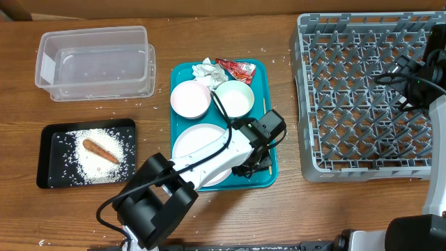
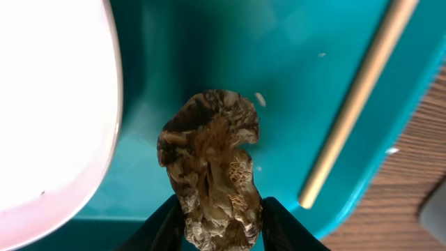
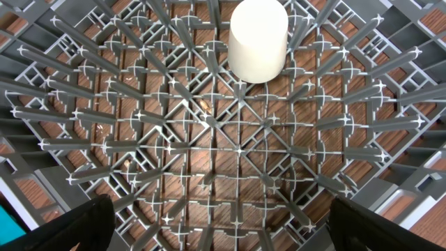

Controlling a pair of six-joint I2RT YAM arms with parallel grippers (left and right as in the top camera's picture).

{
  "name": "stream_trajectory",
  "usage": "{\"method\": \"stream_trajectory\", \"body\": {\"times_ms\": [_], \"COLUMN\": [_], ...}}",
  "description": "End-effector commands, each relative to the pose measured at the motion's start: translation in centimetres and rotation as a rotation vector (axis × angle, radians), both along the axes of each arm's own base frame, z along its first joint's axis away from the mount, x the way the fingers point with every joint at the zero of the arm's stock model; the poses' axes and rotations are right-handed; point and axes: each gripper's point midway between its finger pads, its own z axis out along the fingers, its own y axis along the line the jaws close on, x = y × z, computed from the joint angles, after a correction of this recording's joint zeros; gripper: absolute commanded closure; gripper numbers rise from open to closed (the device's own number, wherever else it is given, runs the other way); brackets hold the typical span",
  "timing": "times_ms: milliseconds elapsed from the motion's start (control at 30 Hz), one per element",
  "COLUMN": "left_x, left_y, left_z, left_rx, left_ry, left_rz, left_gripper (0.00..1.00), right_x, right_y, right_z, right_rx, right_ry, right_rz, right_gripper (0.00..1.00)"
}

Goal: Sort waste into correct bins and load items into the dishwasher
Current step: 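Return the left gripper to the tray and grasp the brown food scrap, then carry the food scrap left and drop it onto the black tray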

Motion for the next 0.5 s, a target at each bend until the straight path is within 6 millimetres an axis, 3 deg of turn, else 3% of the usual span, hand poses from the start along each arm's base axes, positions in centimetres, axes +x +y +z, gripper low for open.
{"method": "stream_trajectory", "body": {"times_ms": [0, 267, 467], "left_x": [1.0, 1.1, 2.6], "left_y": [-1.0, -0.5, 3.0], "left_z": [1.2, 1.4, 4.0], "left_rx": [-0.024, -0.007, 0.054], "left_ry": [-0.019, -0.014, 0.000], "left_rz": [-0.024, -0.021, 0.041], "left_gripper": [0.63, 0.69, 0.70], "right_x": [0.2, 0.2, 0.2], "right_y": [-0.1, -0.1, -0.1], "right_z": [0.9, 0.9, 0.9], "right_rx": [-0.011, -0.011, -0.011], "right_ry": [-0.025, -0.024, -0.024], "right_rz": [-0.007, -0.007, -0.007], "right_gripper": [0.00, 0.00, 0.00]}}
